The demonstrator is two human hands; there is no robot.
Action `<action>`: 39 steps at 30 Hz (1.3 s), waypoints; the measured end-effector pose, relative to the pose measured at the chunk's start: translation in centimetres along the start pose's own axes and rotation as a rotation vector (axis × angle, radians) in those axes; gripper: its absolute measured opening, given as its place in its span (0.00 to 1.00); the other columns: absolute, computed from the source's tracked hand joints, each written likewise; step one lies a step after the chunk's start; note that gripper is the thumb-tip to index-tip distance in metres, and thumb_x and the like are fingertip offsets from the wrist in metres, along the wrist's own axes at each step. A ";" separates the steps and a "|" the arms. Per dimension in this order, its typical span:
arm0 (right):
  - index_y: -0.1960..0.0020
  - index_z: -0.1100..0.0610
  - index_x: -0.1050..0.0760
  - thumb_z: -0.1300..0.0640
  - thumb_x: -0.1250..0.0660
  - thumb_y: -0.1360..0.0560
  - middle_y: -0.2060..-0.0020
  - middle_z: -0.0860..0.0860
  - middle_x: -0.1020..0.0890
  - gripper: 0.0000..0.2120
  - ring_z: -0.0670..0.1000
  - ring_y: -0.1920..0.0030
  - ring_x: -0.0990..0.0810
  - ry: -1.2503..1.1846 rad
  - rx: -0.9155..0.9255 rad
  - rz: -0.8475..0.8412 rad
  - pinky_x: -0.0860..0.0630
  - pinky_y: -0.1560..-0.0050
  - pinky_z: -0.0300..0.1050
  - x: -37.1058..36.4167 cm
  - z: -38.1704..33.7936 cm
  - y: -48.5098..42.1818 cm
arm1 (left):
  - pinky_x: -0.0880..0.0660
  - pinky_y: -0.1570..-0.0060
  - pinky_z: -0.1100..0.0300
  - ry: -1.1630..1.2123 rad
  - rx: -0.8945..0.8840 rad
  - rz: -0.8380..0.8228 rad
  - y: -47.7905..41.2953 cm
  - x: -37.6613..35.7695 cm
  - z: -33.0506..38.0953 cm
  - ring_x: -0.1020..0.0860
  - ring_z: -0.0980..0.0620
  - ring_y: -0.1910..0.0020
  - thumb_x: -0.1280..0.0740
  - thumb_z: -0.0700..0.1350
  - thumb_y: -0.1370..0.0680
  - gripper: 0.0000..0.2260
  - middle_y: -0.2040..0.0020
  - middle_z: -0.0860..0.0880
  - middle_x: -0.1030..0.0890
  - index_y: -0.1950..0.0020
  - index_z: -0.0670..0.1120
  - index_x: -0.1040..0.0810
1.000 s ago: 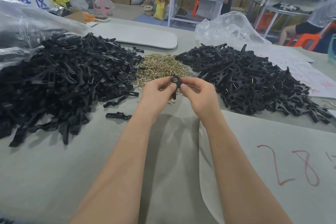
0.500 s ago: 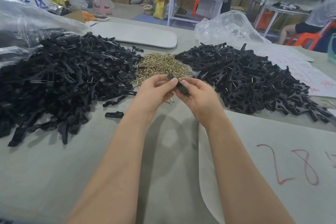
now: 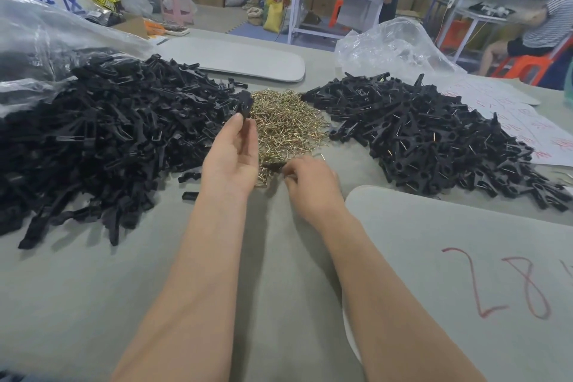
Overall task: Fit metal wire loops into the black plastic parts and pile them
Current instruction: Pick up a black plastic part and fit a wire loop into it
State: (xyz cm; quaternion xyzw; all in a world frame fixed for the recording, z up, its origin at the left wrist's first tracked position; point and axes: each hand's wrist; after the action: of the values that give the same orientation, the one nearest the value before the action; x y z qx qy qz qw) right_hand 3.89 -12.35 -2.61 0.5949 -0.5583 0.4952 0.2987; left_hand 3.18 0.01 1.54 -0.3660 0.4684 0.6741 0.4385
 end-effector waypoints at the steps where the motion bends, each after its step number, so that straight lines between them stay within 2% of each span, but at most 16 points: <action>1: 0.42 0.52 0.24 0.60 0.41 0.22 0.43 0.52 0.23 0.12 0.56 0.40 0.28 -0.003 -0.006 -0.004 0.33 0.41 0.49 0.1 0.0 -0.1 | 0.21 0.49 0.62 -0.024 0.024 0.003 0.0 0.1 -0.1 0.23 0.52 0.52 0.32 0.36 0.25 0.08 0.54 0.44 0.23 0.46 0.37 0.24; 3: 0.44 0.54 0.25 0.61 0.39 0.23 0.45 0.55 0.23 0.10 0.58 0.42 0.27 -0.025 -0.034 -0.038 0.30 0.42 0.50 0.4 0.0 -0.2 | 0.24 0.50 0.64 -0.146 0.057 -0.001 0.1 0.2 -0.3 0.24 0.55 0.56 0.31 0.39 0.24 0.08 0.57 0.47 0.23 0.47 0.41 0.24; 6: 0.44 0.59 0.27 0.62 0.38 0.24 0.46 0.57 0.23 0.09 0.59 0.44 0.25 -0.052 -0.107 -0.108 0.29 0.45 0.48 1.0 0.3 -0.3 | 0.23 0.50 0.62 -0.219 0.104 -0.001 0.3 0.1 -0.5 0.24 0.55 0.60 0.32 0.38 0.24 0.03 0.61 0.46 0.23 0.56 0.40 0.24; 8: 0.45 0.63 0.25 0.60 0.36 0.24 0.47 0.59 0.21 0.10 0.59 0.45 0.24 -0.031 -0.139 -0.131 0.29 0.50 0.44 1.6 0.6 -0.4 | 0.20 0.51 0.58 -0.204 0.142 -0.021 0.5 -0.1 -0.6 0.21 0.52 0.61 0.32 0.35 0.25 0.02 0.63 0.43 0.22 0.56 0.38 0.24; 10: 0.48 0.65 0.21 0.58 0.34 0.25 0.50 0.59 0.18 0.10 0.58 0.47 0.22 -0.035 -0.159 -0.143 0.29 0.52 0.42 2.1 0.6 -0.3 | 0.20 0.53 0.59 -0.303 0.126 -0.074 0.5 -0.1 -0.9 0.19 0.51 0.60 0.32 0.34 0.25 0.01 0.63 0.42 0.20 0.55 0.37 0.24; 12: 0.53 0.62 0.20 0.57 0.33 0.25 0.55 0.56 0.17 0.08 0.56 0.50 0.21 -0.065 -0.177 -0.167 0.28 0.53 0.42 2.4 0.7 -0.3 | 0.20 0.52 0.61 -0.553 0.011 -0.112 0.3 0.0 -1.6 0.19 0.51 0.57 0.32 0.34 0.25 0.04 0.58 0.43 0.19 0.52 0.37 0.23; 14: 0.56 0.57 0.21 0.58 0.32 0.25 0.63 0.52 0.20 0.03 0.53 0.59 0.22 -0.225 -0.220 -0.124 0.29 0.57 0.41 2.7 1.2 -0.4 | 0.23 0.50 0.64 -0.998 -0.231 -0.109 0.1 0.3 -2.2 0.20 0.53 0.54 0.29 0.38 0.26 0.07 0.54 0.48 0.19 0.50 0.43 0.24; 17: 0.54 0.58 0.24 0.62 0.32 0.25 0.68 0.51 0.22 0.02 0.50 0.67 0.23 -0.706 -0.306 0.154 0.23 0.58 0.46 3.9 2.7 -0.3 | 0.32 0.60 0.76 -1.511 -0.585 -0.149 0.2 0.6 -2.8 0.24 0.61 0.59 0.28 0.42 0.27 0.08 0.59 0.57 0.23 0.52 0.49 0.25; 19: 0.49 0.61 0.24 0.65 0.33 0.25 0.65 0.52 0.20 0.05 0.46 0.69 0.22 -0.975 -0.340 0.311 0.21 0.61 0.42 5.1 3.6 -0.1 | 0.30 0.59 0.70 -1.659 -0.695 -0.240 0.2 0.9 -3.3 0.25 0.56 0.60 0.29 0.41 0.26 0.07 0.58 0.55 0.23 0.53 0.50 0.25; 21: 0.48 0.63 0.24 0.66 0.33 0.25 0.63 0.54 0.20 0.06 0.44 0.69 0.20 -1.133 -0.354 0.331 0.22 0.63 0.35 5.8 4.0 0.2 | 0.30 0.55 0.61 -1.784 -0.777 -0.296 0.1 1.1 -3.7 0.27 0.53 0.57 0.30 0.40 0.26 0.07 0.54 0.53 0.24 0.51 0.49 0.25; 24: 0.51 0.64 0.23 0.67 0.34 0.25 0.65 0.54 0.19 0.04 0.44 0.68 0.18 -1.147 -0.334 0.273 0.21 0.63 0.34 6.0 3.9 0.5 | 0.30 0.52 0.57 -1.847 -0.863 -0.372 0.0 1.2 -3.8 0.28 0.52 0.56 0.31 0.39 0.25 0.07 0.52 0.52 0.24 0.49 0.46 0.24; 26: 0.52 0.63 0.21 0.65 0.32 0.26 0.65 0.52 0.18 0.04 0.44 0.66 0.19 -1.026 -0.321 0.274 0.22 0.60 0.35 5.9 3.8 0.5 | 0.29 0.51 0.56 -1.852 -0.892 -0.422 0.0 1.2 -3.9 0.29 0.52 0.55 0.32 0.38 0.26 0.08 0.52 0.53 0.25 0.48 0.46 0.23; 28: 0.56 0.57 0.20 0.62 0.30 0.27 0.64 0.50 0.17 0.02 0.46 0.61 0.18 -0.872 -0.289 0.269 0.23 0.54 0.39 5.9 3.9 0.4 | 0.28 0.49 0.55 -1.858 -0.893 -0.471 0.1 1.2 -3.9 0.28 0.52 0.53 0.31 0.38 0.25 0.08 0.52 0.54 0.26 0.47 0.45 0.23; 31: 0.58 0.54 0.22 0.61 0.28 0.28 0.61 0.54 0.16 0.04 0.54 0.55 0.17 -0.805 -0.259 0.236 0.24 0.47 0.50 5.8 3.9 0.5 | 0.29 0.50 0.55 -1.870 -0.900 -0.508 0.1 1.1 -4.0 0.31 0.54 0.54 0.31 0.38 0.26 0.09 0.54 0.57 0.28 0.47 0.46 0.23; 36: 0.59 0.52 0.27 0.61 0.27 0.30 0.63 0.53 0.16 0.10 0.52 0.59 0.18 -0.801 -0.217 0.247 0.25 0.48 0.51 5.6 3.7 0.6 | 0.28 0.49 0.55 -1.891 -0.895 -0.557 0.2 1.1 -4.0 0.29 0.53 0.54 0.30 0.39 0.26 0.09 0.53 0.56 0.27 0.47 0.46 0.22; 39: 0.57 0.53 0.28 0.61 0.27 0.30 0.64 0.52 0.16 0.10 0.49 0.61 0.18 -0.798 -0.208 0.241 0.24 0.53 0.45 5.3 3.9 0.4 | 0.29 0.49 0.58 -1.892 -0.884 -0.583 0.2 1.1 -3.7 0.28 0.54 0.55 0.29 0.39 0.26 0.09 0.53 0.56 0.25 0.47 0.45 0.22</action>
State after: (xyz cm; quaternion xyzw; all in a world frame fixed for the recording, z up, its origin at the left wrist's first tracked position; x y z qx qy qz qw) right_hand 3.93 -17.90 0.89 0.6369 -0.7427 0.1985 0.0575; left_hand 2.88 -3.25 -0.47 0.0795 -0.4489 0.6622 0.5947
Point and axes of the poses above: each hand's wrist, its own y-axis away from the middle knuckle, its own x-axis out of the back of the hand, z = x × y
